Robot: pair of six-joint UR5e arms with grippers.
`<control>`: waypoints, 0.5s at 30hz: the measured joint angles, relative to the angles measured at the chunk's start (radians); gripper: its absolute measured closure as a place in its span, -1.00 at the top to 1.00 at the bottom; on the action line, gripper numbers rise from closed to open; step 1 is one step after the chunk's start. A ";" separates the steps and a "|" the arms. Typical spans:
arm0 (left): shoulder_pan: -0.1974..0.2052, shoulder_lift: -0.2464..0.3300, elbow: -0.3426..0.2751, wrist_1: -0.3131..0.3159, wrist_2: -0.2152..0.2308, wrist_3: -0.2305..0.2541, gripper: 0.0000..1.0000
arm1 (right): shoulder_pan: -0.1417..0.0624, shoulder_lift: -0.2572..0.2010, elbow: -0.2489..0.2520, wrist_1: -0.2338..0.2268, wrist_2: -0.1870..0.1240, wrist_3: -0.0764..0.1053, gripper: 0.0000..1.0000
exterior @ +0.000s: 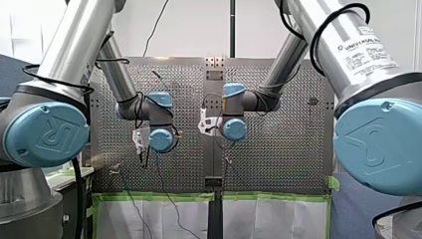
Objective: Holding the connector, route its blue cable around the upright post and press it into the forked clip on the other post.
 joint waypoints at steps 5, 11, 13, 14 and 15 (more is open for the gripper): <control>0.019 0.041 0.041 -0.041 -0.011 -0.022 -1.00 | 0.000 -0.042 -0.030 0.041 -0.029 -0.001 -1.00; 0.039 0.086 0.076 -0.086 -0.020 -0.041 -1.00 | 0.006 -0.092 -0.073 0.092 -0.076 -0.005 -1.00; 0.045 0.100 0.081 -0.100 -0.024 -0.047 -1.00 | 0.007 -0.105 -0.086 0.108 -0.087 -0.006 -1.00; 0.049 0.109 0.084 -0.109 -0.027 -0.052 -1.00 | 0.008 -0.109 -0.091 0.116 -0.089 -0.006 -1.00; 0.052 0.115 0.086 -0.116 -0.030 -0.056 -1.00 | 0.008 -0.113 -0.099 0.125 -0.092 -0.007 -1.00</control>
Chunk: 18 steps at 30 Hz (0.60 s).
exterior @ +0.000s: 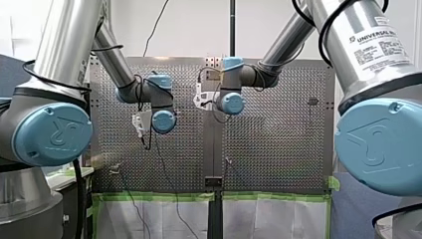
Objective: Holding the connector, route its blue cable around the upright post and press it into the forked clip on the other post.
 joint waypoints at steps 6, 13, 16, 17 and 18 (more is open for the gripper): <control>0.018 0.048 0.021 -0.048 -0.040 -0.031 -1.00 | 0.005 -0.007 -0.048 0.039 -0.015 0.000 -1.00; 0.032 0.100 0.066 -0.100 -0.084 -0.063 -1.00 | 0.008 -0.007 -0.105 0.093 -0.065 -0.001 -1.00; 0.042 0.126 0.091 -0.126 -0.107 -0.068 -1.00 | 0.011 -0.007 -0.127 0.111 -0.087 -0.001 -1.00; 0.046 0.136 0.101 -0.135 -0.117 -0.069 -1.00 | 0.011 -0.007 -0.134 0.117 -0.093 0.000 -1.00; 0.050 0.144 0.109 -0.143 -0.125 -0.070 -1.00 | 0.012 -0.007 -0.141 0.122 -0.098 -0.001 -1.00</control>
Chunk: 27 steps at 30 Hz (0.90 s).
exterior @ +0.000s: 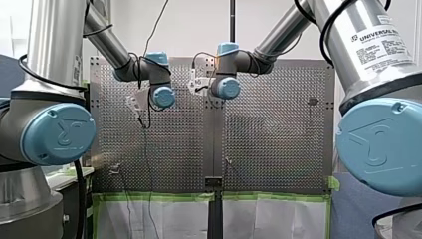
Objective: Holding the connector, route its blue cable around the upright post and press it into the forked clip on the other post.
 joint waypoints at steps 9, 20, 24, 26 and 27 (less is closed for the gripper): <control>0.042 0.071 0.071 -0.071 -0.029 -0.004 -1.00 | 0.002 0.001 -0.078 0.059 -0.015 0.003 -1.00; 0.136 0.167 0.150 -0.167 0.058 -0.031 -1.00 | 0.011 0.001 -0.162 0.118 -0.038 -0.001 -1.00; 0.170 0.201 0.162 -0.201 0.092 -0.039 -1.00 | 0.019 0.001 -0.198 0.123 -0.068 0.002 -1.00; 0.188 0.219 0.169 -0.219 0.111 -0.042 -1.00 | 0.020 0.001 -0.214 0.123 -0.078 0.005 -1.00; 0.196 0.227 0.173 -0.228 0.119 -0.043 -1.00 | 0.021 0.001 -0.226 0.123 -0.083 0.009 -1.00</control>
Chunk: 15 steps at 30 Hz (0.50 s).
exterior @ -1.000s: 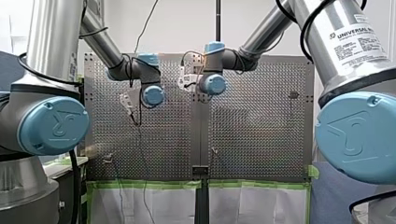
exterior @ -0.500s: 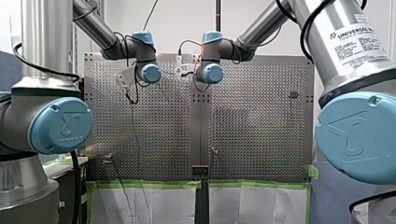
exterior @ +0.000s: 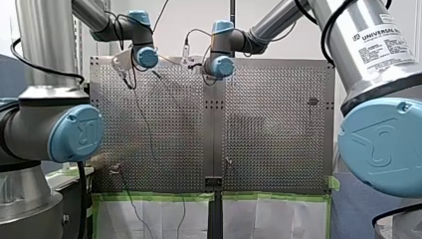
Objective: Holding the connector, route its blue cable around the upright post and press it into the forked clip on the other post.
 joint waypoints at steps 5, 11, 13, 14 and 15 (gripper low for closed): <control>0.044 0.042 0.034 -0.044 0.044 0.001 -1.00 | -0.003 0.001 -0.043 -0.003 -0.007 0.024 -1.00; 0.094 0.025 0.082 -0.094 0.094 0.002 -0.95 | -0.015 0.002 -0.094 -0.008 -0.013 0.045 -1.00; 0.108 0.013 0.093 -0.108 0.108 0.002 -0.95 | -0.021 0.003 -0.107 -0.010 -0.014 0.048 -1.00; 0.117 0.004 0.099 -0.117 0.118 0.002 -0.95 | -0.023 0.003 -0.110 -0.013 -0.014 0.049 -1.00; 0.124 -0.002 0.104 -0.124 0.124 0.001 -0.95 | -0.026 0.004 -0.114 -0.018 -0.016 0.052 -1.00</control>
